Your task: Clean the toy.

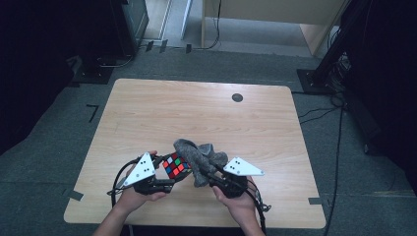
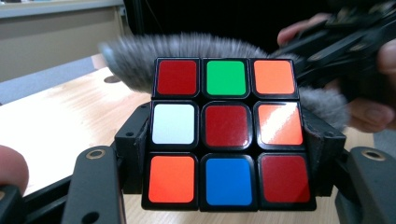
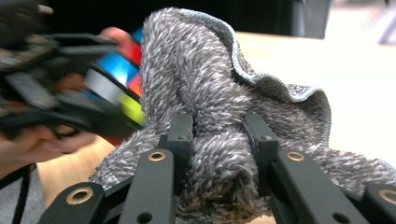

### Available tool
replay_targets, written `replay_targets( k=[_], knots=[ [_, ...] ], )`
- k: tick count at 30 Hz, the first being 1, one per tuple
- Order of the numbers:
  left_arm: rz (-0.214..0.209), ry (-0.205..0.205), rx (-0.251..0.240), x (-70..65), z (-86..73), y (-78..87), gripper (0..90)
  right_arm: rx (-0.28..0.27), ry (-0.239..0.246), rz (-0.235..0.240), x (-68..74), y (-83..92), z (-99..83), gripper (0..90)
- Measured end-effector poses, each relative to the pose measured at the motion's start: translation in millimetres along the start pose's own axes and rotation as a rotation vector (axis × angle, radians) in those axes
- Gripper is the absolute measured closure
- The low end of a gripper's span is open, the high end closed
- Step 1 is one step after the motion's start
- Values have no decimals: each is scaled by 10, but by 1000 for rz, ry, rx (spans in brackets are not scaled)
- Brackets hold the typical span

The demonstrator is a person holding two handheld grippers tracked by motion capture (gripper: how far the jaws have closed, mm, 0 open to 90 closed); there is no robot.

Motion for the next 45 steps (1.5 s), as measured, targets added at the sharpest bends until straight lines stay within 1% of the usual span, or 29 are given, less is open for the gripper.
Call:
replay_targets(
  k=[1, 3, 6, 8, 10, 12, 13, 14, 15, 16, 17, 19, 21, 23, 25, 26, 27, 28, 31, 32, 33, 34, 35, 36, 39, 41, 42, 44, 45],
  knots=[
    [0, -2, 3, 5, -4, 1, 343, -8, -14, -7, -19, 22, 12, 699],
    [1, -12, 12, -8, -25, -17, 343, -54, -28, 12, 9, 72, 86, 699],
    [-13, -26, 21, -64, -40, -54, 343, -117, -15, 59, 130, 124, 214, 699],
    [-24, -30, 16, -96, -28, -58, 343, -130, -9, 75, 191, 118, 238, 699],
    [-28, -32, 8, -113, -8, -49, 343, -102, 0, 77, 196, 75, 197, 698],
    [-16, -36, 12, -101, -3, -37, 343, -68, -15, 67, 138, 33, 122, 698],
    [-17, -28, 11, -88, 0, -27, 343, -45, -18, 39, 84, 22, 84, 699],
    [-24, -13, 3, -75, 9, -15, 343, -15, -15, -3, 20, 16, 47, 699],
    [-39, 5, -9, -68, 25, 0, 343, 4, -27, -36, -38, 22, 19, 700],
    [-49, 12, -16, -65, 38, 10, 343, 3, -51, -53, -80, 40, 10, 701],
    [-46, 4, -13, -66, 40, 8, 343, -13, -71, -50, -96, 65, 24, 701],
    [-33, -18, 12, -77, 10, -25, 343, -61, -86, -20, -57, 119, 101, 702],
    [-27, -34, 37, -95, -34, -63, 343, -100, -68, 19, 53, 156, 198, 701],
    [-37, -31, 41, -121, -40, -79, 343, -117, -16, 53, 177, 154, 257, 701],
    [-50, -24, 23, -139, -3, -66, 343, -82, 32, 48, 235, 108, 225, 701],
    [-41, -29, 27, -138, 11, -59, 343, -59, 44, 35, 223, 72, 181, 700],
    [-31, -38, 29, -131, 19, -50, 343, -60, 28, 33, 190, 50, 140, 701],
    [-30, -34, 22, -120, 29, -33, 343, -58, -1, 29, 137, 41, 103, 701],
    [-38, -8, -15, -79, 72, 25, 343, 10, -34, -45, -40, 34, 9, 702],
    [-34, -9, -17, -69, 76, 32, 343, 13, -45, -57, -74, 47, 5, 702],
    [-27, -13, -11, -67, 67, 27, 343, 0, -51, -61, -77, 71, 24, 702],
    [-20, -23, 3, -65, 46, 14, 343, -18, -40, -59, -56, 97, 62, 701],
    [-15, -27, 17, -67, 25, -3, 343, -34, -16, -51, -17, 119, 112, 701],
    [-16, -23, 23, -73, 12, -19, 343, -51, 2, -42, 36, 145, 166, 700],
    [-35, -26, 20, -114, 18, -39, 343, -102, 39, 12, 195, 197, 299, 697],
    [-44, -27, 15, -136, 32, -37, 343, -94, 63, 26, 245, 175, 300, 695],
    [-49, -25, 8, -143, 44, -30, 343, -74, 67, 29, 242, 143, 266, 694],
    [-33, -38, 19, -134, 53, -18, 343, -37, 55, 13, 177, 69, 159, 691],
    [-29, -41, 22, -126, 53, -13, 343, -34, 33, 20, 133, 47, 119, 691]
  ],
)
Point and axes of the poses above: each handheld gripper's, and its own axes: y roughly backward along the jaws, z roughly out of its top, x roughly to its left, the point moved 6 cm from there along -y, roughly forward along the jaws, and after that the axes turned 7 degrees about z, right-handed, at the moved point
